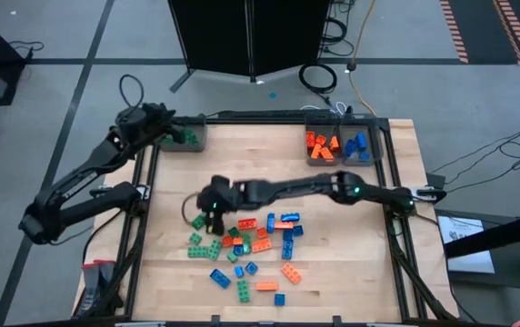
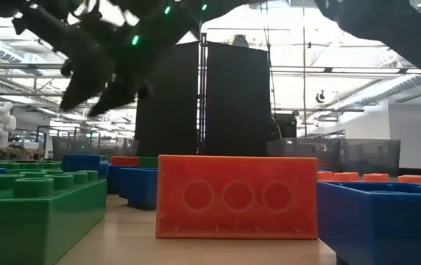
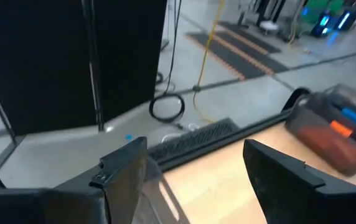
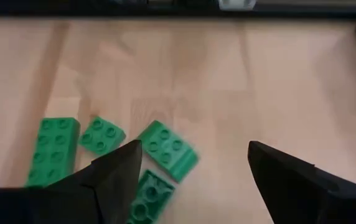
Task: Sort blocks
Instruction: Put the green game piece into the left black bin
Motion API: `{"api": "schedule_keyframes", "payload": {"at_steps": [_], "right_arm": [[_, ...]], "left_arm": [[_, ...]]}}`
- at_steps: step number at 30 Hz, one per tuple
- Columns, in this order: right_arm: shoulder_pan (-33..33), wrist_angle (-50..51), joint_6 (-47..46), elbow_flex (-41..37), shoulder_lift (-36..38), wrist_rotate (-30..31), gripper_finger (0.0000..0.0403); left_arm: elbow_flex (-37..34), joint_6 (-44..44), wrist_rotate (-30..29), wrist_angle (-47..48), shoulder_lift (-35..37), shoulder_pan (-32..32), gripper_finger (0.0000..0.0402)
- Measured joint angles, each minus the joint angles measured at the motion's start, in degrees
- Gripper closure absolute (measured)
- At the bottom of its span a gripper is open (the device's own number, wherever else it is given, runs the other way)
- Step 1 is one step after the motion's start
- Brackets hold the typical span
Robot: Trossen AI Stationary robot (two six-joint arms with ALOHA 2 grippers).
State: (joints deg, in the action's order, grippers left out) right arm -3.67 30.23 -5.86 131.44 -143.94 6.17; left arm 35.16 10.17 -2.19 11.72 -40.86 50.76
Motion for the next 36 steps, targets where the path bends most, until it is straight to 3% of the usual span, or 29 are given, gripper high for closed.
{"api": "schedule_keyframes", "payload": {"at_steps": [6, 12, 25, 32, 36], "right_arm": [[-1.8, -1.6, -8.5, 0.0, -2.3, 2.7, 0.0115], [-2.8, -1.3, -10.2, 0.0, -3.0, 6.3, 0.0115], [-5.2, 0.5, -19.2, 0.1, -7.2, 5.6, 0.012], [-5.5, 0.6, -20.7, 0.2, -8.4, 3.5, 0.0191], [-5.4, 1.5, -18.3, 0.2, -8.0, 4.4, 0.029]], "left_arm": [[0.0, 0.0, -0.2, 1.8, 3.5, 0.0, 0.0134], [0.0, 0.0, 0.1, 1.9, 3.8, 0.0, 0.0134], [0.0, 0.0, 0.5, 5.3, 3.8, -0.3, 0.0134], [0.0, 0.0, 0.5, 5.5, 3.8, -0.5, 0.0134], [0.0, 0.0, 0.5, 5.4, 3.8, -0.5, 0.0134]]}}
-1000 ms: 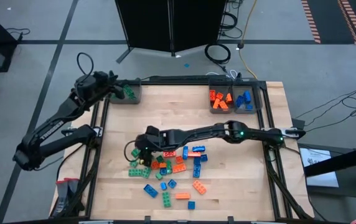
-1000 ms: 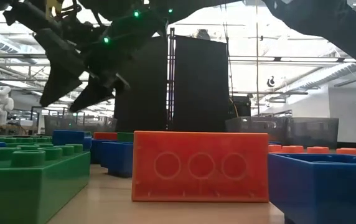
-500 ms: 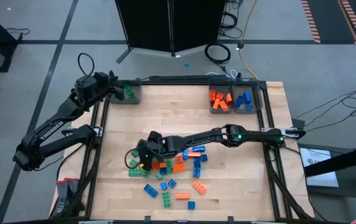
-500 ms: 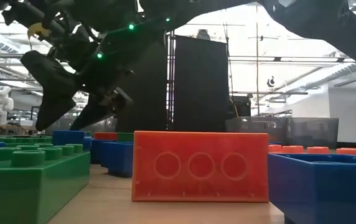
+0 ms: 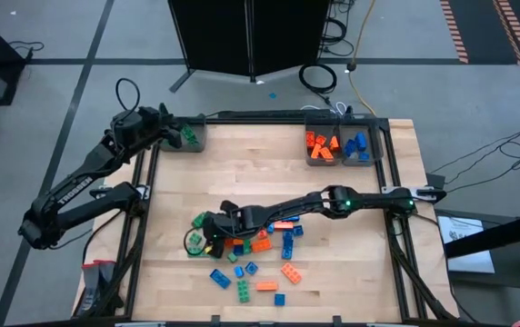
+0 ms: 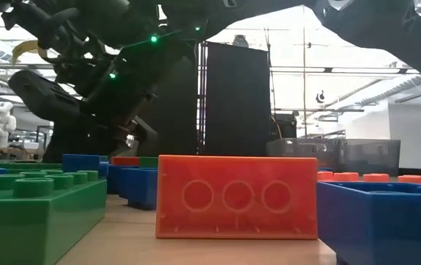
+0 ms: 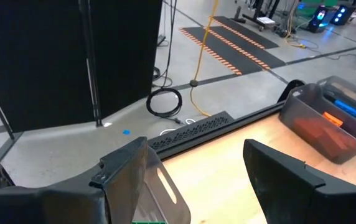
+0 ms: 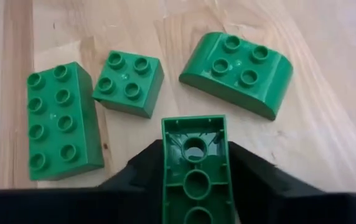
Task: Sort blocks
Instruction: Put the green game piece into the left black bin
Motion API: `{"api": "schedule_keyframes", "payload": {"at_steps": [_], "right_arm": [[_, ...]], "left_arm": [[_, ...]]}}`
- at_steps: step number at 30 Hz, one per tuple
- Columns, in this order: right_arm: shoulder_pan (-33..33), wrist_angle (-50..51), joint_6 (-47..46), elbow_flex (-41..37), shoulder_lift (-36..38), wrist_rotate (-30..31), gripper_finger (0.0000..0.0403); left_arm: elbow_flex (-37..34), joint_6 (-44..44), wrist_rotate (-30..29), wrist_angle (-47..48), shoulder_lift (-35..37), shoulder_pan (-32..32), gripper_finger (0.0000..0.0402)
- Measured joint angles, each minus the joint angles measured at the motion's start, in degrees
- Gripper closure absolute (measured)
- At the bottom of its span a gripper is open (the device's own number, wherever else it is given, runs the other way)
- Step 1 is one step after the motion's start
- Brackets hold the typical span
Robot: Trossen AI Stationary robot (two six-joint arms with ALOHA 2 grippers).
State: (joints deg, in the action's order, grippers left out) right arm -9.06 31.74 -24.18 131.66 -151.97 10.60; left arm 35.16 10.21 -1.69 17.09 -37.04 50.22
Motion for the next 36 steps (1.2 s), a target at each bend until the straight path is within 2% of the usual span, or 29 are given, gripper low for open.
{"api": "schedule_keyframes", "payload": {"at_steps": [7, 13, 17, 21, 26, 30, 36], "right_arm": [[2.9, 3.7, 4.4, -0.2, 3.1, 0.1, 0.0289], [6.4, 2.4, 9.1, -0.1, 10.2, 0.4, 0.0289], [8.1, 1.9, 13.1, -0.1, 15.2, 5.3, 0.0289], [10.6, -4.1, 18.7, 0.0, 21.6, 9.1, 0.0289], [13.7, -11.0, 22.0, 0.1, 26.7, 8.9, 0.0289], [15.4, -16.0, 26.8, 0.0, 28.1, 8.6, 0.0289], [16.3, -15.6, 35.6, 0.0, 28.0, 7.1, 0.0289]], "left_arm": [[0.0, 2.0, 3.0, -2.2, 0.1, 0.0, 0.0134], [0.0, 7.4, 5.0, -7.0, 0.2, 0.0, 0.0134], [0.0, 11.0, 7.5, -10.5, 0.3, 0.0, 0.0134], [0.0, 17.7, 12.0, -20.1, 0.3, 0.0, 0.0134], [0.0, 24.5, 15.3, -35.5, 0.3, 0.0, 0.0134], [0.0, 31.9, 16.3, -43.3, -0.1, 0.0, 0.0134], [0.0, 44.7, 31.2, -48.6, -2.6, 0.0, 0.0134]]}}
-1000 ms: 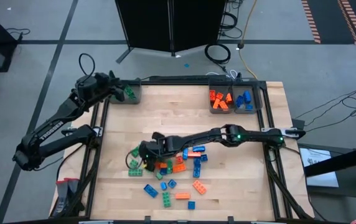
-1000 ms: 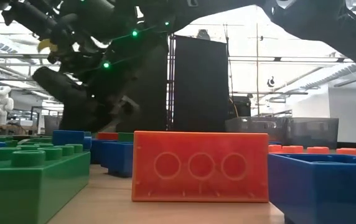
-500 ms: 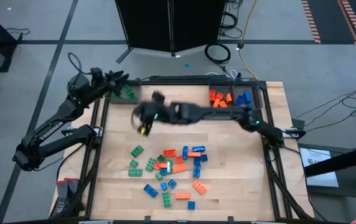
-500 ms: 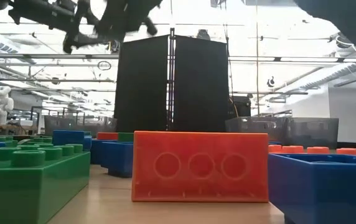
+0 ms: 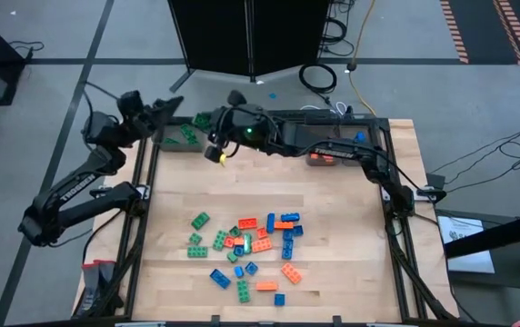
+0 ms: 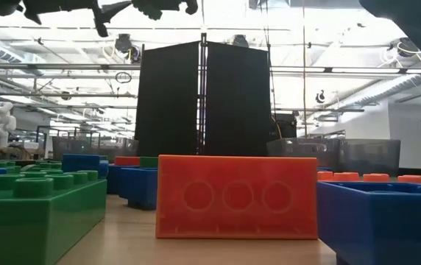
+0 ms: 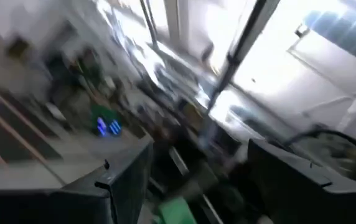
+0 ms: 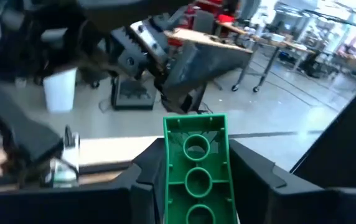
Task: Sort blocks
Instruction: Put the green game piece into the left black bin
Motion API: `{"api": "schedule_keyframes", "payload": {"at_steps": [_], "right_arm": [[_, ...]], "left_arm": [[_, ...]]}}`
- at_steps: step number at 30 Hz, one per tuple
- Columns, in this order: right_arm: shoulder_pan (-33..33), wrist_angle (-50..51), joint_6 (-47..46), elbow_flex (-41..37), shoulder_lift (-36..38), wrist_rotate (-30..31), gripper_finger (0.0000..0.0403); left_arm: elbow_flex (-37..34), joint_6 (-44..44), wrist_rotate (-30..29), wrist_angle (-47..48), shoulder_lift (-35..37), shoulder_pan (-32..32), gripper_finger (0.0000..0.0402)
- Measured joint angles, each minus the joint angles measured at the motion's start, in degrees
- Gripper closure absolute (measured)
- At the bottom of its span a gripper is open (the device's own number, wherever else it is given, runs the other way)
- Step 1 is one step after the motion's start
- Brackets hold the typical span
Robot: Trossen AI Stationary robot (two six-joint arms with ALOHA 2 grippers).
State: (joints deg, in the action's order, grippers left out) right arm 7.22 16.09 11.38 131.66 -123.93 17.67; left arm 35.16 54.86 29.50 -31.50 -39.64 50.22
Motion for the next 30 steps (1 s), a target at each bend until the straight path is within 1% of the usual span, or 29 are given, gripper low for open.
{"api": "schedule_keyframes", "payload": {"at_steps": [4, 7, 10, 13, 17, 22, 30], "right_arm": [[-0.1, 2.1, 4.4, 0.0, 0.0, 0.0, 0.0289], [-0.3, 5.2, 4.9, 0.0, 0.0, 0.0, 0.0289], [-0.8, 9.3, 4.9, 0.0, 0.0, 0.3, 0.0289], [-1.6, 13.6, 4.3, 0.0, 0.0, 1.2, 0.0289], [-2.7, 17.8, 4.4, 0.0, 0.0, 4.8, 0.0289], [-3.6, 19.0, 4.6, 0.0, 0.0, 5.0, 0.0289], [-2.8, 17.6, 4.5, 0.0, 0.0, 4.7, 0.0289]], "left_arm": [[0.0, 7.5, 6.7, 1.2, -2.0, 0.0, 0.0134], [0.0, 11.8, 11.8, 1.3, -3.6, 0.0, 0.0134], [0.0, 13.4, 15.7, 3.8, -4.6, 0.0, 0.0134], [0.0, 11.7, 18.0, 8.9, -4.9, 0.0, 0.0134], [0.0, 6.7, 18.4, 17.1, -4.9, 0.0, 0.0134], [0.0, 1.7, 18.3, 23.4, -4.9, -0.2, 0.0134], [0.0, -0.2, 17.7, 24.5, -4.9, -3.9, 0.0134]]}}
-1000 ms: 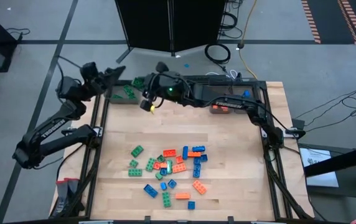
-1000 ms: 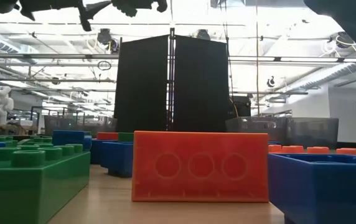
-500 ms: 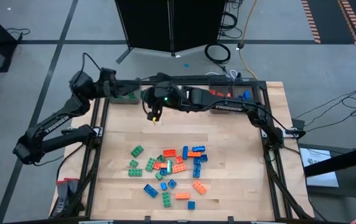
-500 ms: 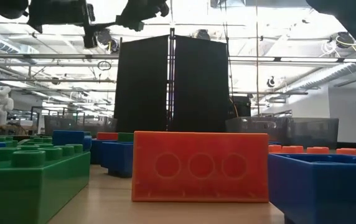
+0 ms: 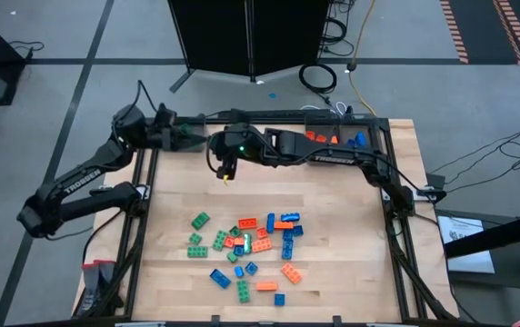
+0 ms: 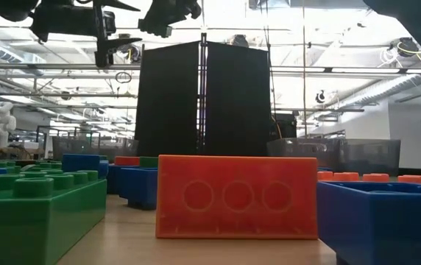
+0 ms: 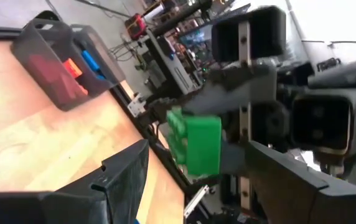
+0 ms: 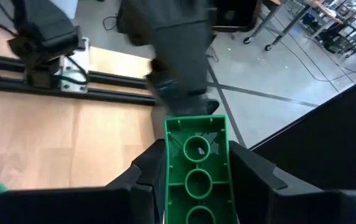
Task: Sort blocks
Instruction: Put the green game piece into the left black bin
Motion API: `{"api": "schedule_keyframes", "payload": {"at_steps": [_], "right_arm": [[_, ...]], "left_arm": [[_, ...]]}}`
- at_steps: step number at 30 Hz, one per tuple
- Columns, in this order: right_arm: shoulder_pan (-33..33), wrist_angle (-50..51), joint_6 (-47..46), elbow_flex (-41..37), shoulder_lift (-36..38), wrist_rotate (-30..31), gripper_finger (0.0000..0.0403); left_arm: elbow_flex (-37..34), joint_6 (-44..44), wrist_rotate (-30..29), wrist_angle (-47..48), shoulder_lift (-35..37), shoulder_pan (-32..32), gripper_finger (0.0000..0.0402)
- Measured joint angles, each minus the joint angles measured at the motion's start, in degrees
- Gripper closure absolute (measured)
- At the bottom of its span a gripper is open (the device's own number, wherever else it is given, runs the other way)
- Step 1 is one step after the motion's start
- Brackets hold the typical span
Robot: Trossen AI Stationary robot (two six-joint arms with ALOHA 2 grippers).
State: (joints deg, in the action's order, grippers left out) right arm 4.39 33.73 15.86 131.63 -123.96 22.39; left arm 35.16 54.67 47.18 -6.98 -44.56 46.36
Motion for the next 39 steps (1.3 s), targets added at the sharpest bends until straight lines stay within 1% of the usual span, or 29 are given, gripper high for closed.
{"api": "schedule_keyframes", "payload": {"at_steps": [3, 9, 15, 19, 26, 29, 35, 39], "right_arm": [[0.5, -0.6, -0.2, 0.0, 0.0, -0.3, 0.0289], [1.0, -2.5, -1.5, 0.0, 0.0, -4.8, 0.0289], [1.0, -2.2, -1.9, 0.0, -0.5, -4.9, 0.0289], [1.0, -2.7, -2.2, 0.0, -1.5, -6.1, 0.0289], [1.7, -2.7, -2.2, 0.0, -2.3, -6.1, 0.0289], [2.0, -2.0, -2.2, 0.0, -2.3, -6.2, 0.0289], [2.2, 0.0, -2.8, 0.0, -2.4, -6.0, 0.0289], [2.2, 1.0, -2.8, 0.0, -2.3, -6.0, 0.0289]], "left_arm": [[0.0, -0.9, -1.3, 0.0, 0.0, -1.4, 0.0134], [0.0, -2.0, -3.9, 0.2, -0.1, -3.0, 0.0134], [0.0, -2.6, -4.5, 0.3, -0.5, -3.0, 0.0134], [0.0, -2.6, -4.8, 0.3, -1.3, -3.1, 0.0134], [0.0, -3.1, -5.0, 0.2, -3.7, -5.9, 0.0135], [0.0, -3.1, -5.4, 0.0, -4.8, -6.7, 0.0146], [0.0, -4.4, -8.4, 0.1, -5.4, -6.8, 0.0184], [0.0, -4.6, -8.9, 0.5, -5.5, -6.8, 0.0207]]}}
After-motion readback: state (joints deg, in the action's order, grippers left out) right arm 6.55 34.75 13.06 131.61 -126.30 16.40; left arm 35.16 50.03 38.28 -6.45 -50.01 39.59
